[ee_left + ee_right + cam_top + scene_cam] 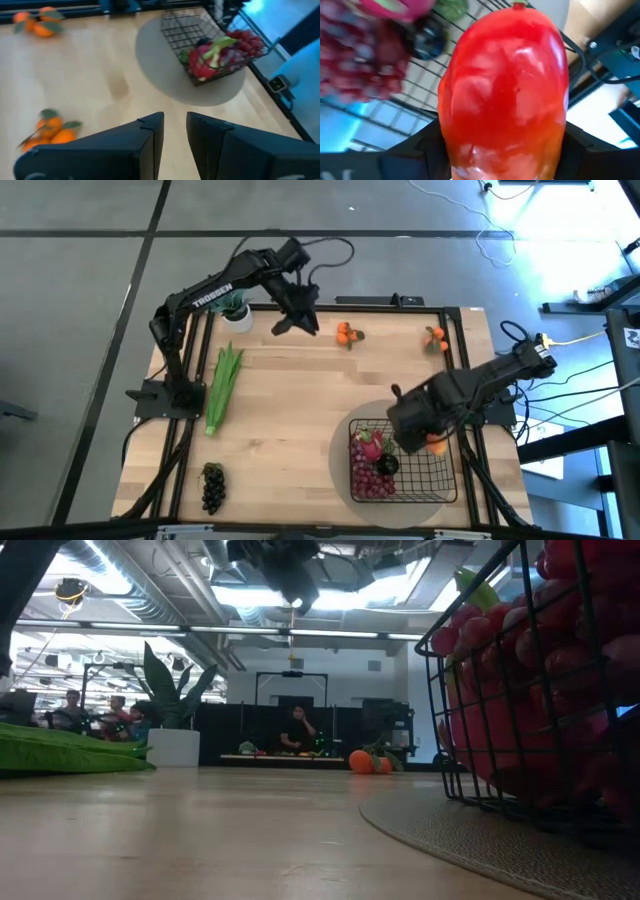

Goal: Build produce basket
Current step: Put the red mango into the black wire basket

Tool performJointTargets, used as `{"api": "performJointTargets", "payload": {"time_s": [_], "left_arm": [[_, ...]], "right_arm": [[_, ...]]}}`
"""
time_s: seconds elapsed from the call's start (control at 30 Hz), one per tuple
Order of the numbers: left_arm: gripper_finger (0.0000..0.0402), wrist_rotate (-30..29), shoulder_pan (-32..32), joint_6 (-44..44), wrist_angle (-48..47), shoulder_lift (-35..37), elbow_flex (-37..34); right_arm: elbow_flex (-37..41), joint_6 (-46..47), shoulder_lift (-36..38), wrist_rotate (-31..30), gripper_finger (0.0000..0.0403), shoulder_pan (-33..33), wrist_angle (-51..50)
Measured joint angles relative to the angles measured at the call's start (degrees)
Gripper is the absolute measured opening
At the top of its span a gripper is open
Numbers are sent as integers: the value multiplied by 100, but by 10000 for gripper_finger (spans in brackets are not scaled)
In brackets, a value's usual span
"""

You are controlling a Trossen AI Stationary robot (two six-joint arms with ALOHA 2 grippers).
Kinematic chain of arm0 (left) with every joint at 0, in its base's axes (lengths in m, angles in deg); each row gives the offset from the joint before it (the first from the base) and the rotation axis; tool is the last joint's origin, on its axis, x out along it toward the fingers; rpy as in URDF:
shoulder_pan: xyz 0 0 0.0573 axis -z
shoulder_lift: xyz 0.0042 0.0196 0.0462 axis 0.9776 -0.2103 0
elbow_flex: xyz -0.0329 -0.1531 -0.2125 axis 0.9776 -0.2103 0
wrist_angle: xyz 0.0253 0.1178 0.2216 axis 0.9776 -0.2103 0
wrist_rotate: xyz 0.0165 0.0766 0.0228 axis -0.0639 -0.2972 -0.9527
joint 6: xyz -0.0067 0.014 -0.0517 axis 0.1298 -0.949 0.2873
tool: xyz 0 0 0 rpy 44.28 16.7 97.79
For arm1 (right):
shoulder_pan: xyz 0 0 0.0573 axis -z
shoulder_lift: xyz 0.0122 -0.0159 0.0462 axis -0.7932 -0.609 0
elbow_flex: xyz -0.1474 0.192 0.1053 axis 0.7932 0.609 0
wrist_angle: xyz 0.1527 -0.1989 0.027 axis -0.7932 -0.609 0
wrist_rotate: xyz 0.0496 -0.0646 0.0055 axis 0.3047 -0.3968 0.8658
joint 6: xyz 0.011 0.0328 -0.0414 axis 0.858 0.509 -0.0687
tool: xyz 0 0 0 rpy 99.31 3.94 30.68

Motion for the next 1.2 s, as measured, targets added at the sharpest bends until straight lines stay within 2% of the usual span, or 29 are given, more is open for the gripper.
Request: {"api": "performJointTargets", "payload": {"time_s": [0.17, 0.43, 0.7, 0.93, 1.2], "left_arm": [[71, -126, 444, 70, 34, 4, 0], [71, -853, 857, 442, 189, 9, 0], [71, -876, 916, 467, 270, 9, 0], [71, -925, 911, 490, 269, 9, -2], [71, -927, 911, 490, 267, 9, -2]], "right_arm": [[726, -192, 0, 153, 234, -151, 725], [1808, -304, -2, 164, 234, -180, 1958], [2691, -470, -2, 251, 234, -178, 3306], [3022, -523, 13, 181, 234, -175, 3486], [3040, -575, 14, 170, 308, -175, 3521]]}}
